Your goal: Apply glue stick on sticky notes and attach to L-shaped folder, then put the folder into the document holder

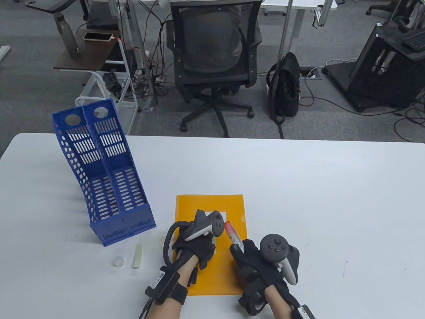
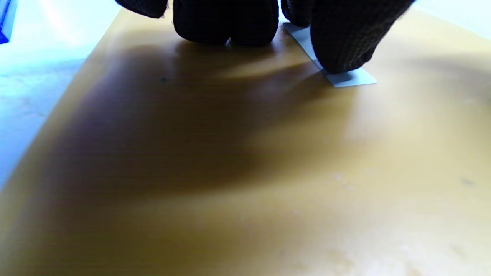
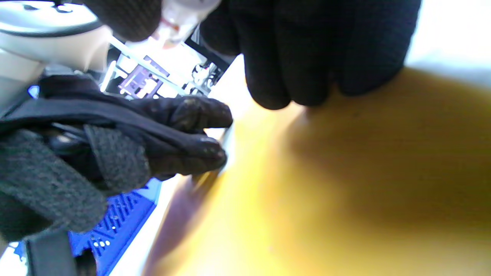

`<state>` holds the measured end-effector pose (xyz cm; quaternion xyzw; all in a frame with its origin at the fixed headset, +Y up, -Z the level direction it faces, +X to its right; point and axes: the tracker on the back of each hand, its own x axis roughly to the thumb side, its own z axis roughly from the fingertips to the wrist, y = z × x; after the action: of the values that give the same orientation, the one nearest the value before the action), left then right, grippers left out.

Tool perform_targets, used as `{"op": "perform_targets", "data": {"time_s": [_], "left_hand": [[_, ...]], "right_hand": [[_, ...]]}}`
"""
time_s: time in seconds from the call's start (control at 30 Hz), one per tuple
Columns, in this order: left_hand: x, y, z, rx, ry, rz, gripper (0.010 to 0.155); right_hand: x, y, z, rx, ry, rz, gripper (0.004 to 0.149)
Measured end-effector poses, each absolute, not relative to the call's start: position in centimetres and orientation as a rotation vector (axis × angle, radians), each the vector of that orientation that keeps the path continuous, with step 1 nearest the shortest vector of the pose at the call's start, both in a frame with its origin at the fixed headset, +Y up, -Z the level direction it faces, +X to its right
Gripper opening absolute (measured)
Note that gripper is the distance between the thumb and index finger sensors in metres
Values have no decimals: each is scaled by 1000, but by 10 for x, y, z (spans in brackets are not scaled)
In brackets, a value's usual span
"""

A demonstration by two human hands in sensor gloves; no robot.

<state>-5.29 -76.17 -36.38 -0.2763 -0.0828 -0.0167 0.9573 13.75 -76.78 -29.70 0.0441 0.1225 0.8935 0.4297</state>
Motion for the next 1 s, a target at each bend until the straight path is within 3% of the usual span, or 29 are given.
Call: {"op": "perform_targets", "data": {"time_s": [0.27,0.43,0.63,1.0], "left_hand": [[-58,-764,-359,-528,-189,-5,74],[-75,-761,-352,-477,-213,145,73],[-99,-745,-339,-432,-215,243,72],[-153,-710,-300,-263,-162,157,63]], "right_hand": [[135,-767,-296,123,294,2255,60],[133,-767,-295,129,284,2265,61],[130,-766,-292,152,251,2262,61],[119,-746,-279,294,18,2373,62]]}}
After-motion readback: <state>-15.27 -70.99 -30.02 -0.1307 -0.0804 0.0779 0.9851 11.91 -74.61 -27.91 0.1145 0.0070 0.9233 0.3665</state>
